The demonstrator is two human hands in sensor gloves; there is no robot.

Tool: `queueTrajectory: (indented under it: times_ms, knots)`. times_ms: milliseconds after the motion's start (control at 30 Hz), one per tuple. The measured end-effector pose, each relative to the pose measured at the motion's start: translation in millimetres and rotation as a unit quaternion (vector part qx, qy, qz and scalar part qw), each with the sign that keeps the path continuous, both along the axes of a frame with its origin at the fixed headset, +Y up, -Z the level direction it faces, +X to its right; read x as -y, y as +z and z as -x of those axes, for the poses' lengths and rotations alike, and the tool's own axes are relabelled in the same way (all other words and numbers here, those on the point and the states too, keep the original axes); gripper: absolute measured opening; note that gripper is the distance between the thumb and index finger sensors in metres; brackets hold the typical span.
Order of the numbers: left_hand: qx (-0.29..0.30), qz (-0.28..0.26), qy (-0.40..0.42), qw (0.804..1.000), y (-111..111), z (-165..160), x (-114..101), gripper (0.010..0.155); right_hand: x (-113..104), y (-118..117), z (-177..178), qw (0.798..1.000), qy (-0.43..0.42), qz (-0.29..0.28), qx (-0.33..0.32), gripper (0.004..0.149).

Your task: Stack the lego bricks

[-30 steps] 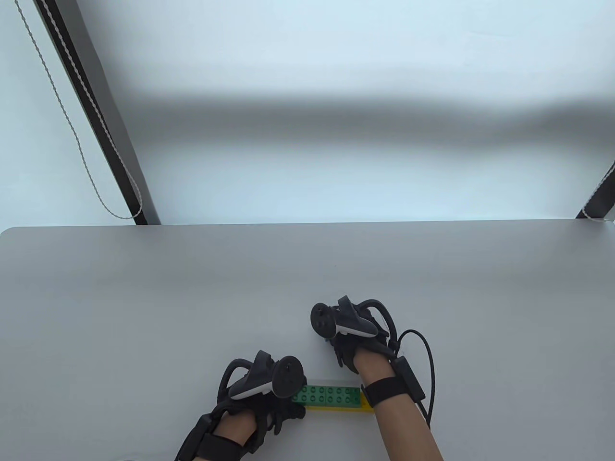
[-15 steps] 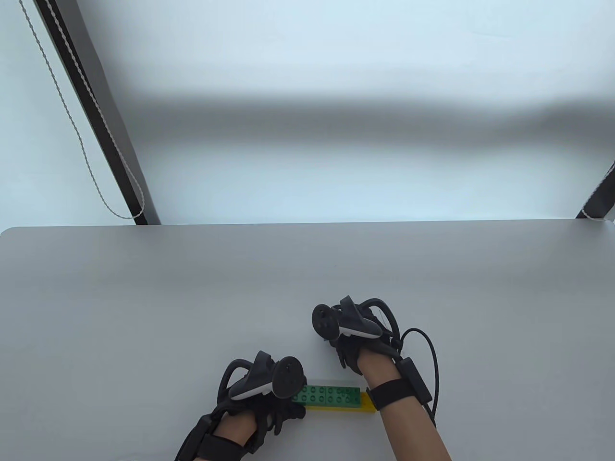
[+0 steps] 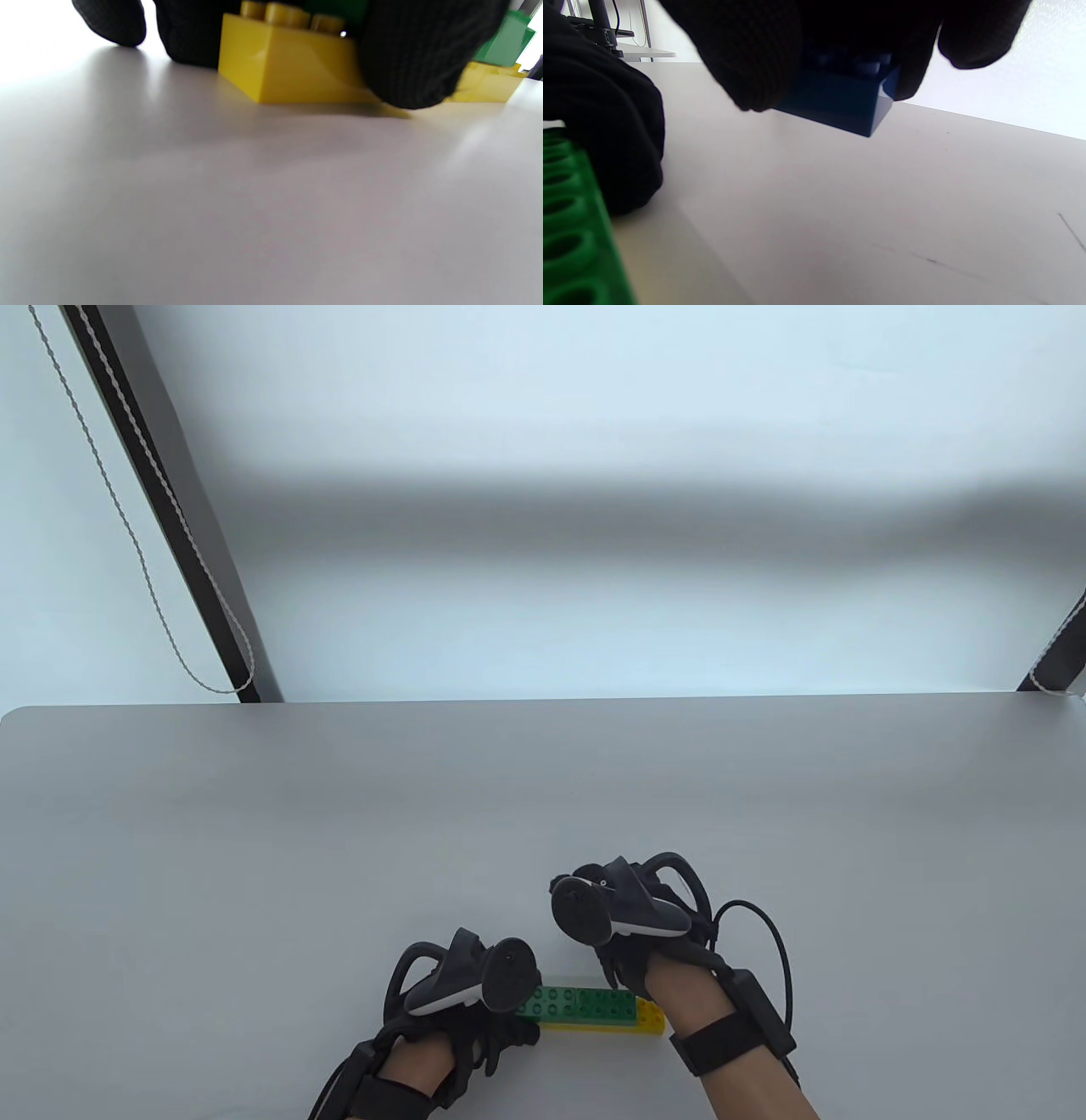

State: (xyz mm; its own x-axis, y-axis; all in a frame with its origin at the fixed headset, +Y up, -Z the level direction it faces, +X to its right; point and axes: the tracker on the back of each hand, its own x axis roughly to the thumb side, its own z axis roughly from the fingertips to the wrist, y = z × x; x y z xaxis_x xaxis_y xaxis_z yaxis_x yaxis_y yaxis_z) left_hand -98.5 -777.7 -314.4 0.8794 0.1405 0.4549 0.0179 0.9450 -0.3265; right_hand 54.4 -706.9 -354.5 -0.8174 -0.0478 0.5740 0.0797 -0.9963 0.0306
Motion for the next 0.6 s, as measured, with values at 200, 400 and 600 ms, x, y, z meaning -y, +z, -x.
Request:
queueTrajectory:
  times_ms: [200,400,600]
  knots:
    - [-0.001,-0.002,0.0,1.0,1,0,1,0.067,-7,20,4,1.0,-0.014,-0.004,-0.021,0.067]
    - [-0.006,-0.001,-0.004,1.0,2,-1,1,0.067,-6,34,8,0.999,-0.029,-0.002,-0.031,0.067]
    - [-0.01,-0.003,-0.003,1.0,3,-1,1,0.067,-2,45,6,0.998,-0.054,0.009,-0.03,0.067]
